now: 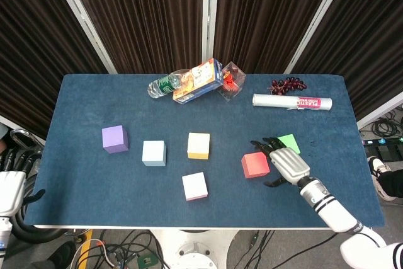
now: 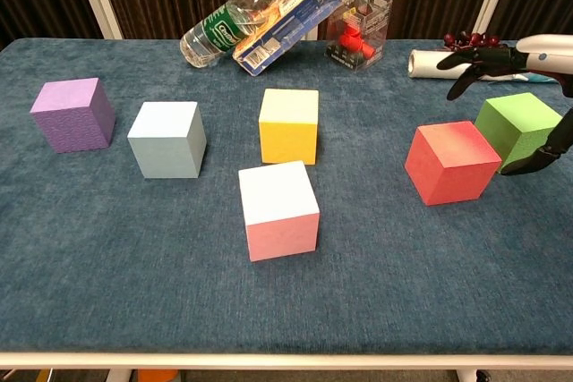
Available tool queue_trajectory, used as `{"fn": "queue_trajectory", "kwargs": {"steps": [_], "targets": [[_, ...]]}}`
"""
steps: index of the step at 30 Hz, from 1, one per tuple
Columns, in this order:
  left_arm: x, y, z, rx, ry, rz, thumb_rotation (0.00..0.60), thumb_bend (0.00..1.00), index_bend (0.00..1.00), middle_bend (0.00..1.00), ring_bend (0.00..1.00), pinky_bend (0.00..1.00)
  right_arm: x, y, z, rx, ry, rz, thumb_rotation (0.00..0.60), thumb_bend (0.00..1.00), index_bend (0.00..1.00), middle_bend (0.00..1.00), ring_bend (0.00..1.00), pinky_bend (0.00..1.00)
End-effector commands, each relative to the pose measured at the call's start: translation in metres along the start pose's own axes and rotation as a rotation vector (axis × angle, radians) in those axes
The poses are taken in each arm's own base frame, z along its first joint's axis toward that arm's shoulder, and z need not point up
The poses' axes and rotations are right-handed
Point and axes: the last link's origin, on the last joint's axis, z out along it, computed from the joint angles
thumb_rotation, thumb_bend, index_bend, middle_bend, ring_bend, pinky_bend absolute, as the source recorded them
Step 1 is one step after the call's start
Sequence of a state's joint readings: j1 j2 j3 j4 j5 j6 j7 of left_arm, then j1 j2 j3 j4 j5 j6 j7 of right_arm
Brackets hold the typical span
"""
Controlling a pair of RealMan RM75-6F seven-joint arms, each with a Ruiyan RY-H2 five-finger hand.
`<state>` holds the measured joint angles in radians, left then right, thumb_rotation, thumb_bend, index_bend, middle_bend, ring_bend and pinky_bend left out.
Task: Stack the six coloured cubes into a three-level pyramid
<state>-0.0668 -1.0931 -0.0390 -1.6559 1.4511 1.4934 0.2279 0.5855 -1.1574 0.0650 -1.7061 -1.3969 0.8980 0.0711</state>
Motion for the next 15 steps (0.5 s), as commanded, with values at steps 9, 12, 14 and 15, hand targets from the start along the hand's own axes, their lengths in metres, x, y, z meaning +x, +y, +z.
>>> {"fn": "queue_trajectory", "kwargs": {"steps": [9, 12, 14, 15], "targets": [[0.002, 0.001, -0.001, 0.001, -0.008, -0.001, 0.600, 0.00, 0.22, 0.16, 0.03, 0.01, -0.016, 0.011, 0.025, -0.028, -0.014, -0.085, 0.600, 0.04, 0.15, 0.12, 0.00, 0.00], [0.001, 0.001, -0.002, 0.001, -0.013, -0.004, 0.600, 0.00, 0.22, 0.16, 0.03, 0.01, -0.021, 0.011, 0.030, -0.038, -0.023, -0.128, 0.600, 0.06, 0.17, 0.12, 0.00, 0.00], [0.001, 0.001, -0.002, 0.001, -0.014, -0.006, 0.600, 0.00, 0.22, 0.16, 0.03, 0.01, -0.024, 0.011, 0.031, -0.045, -0.025, -0.141, 0.600, 0.06, 0.19, 0.12, 0.00, 0.00], [0.001, 0.001, -0.003, 0.002, -0.015, -0.008, 0.600, 0.00, 0.22, 0.16, 0.03, 0.01, -0.025, 0.010, 0.033, -0.049, -0.023, -0.143, 0.600, 0.06, 0.20, 0.12, 0.00, 0.00]]}}
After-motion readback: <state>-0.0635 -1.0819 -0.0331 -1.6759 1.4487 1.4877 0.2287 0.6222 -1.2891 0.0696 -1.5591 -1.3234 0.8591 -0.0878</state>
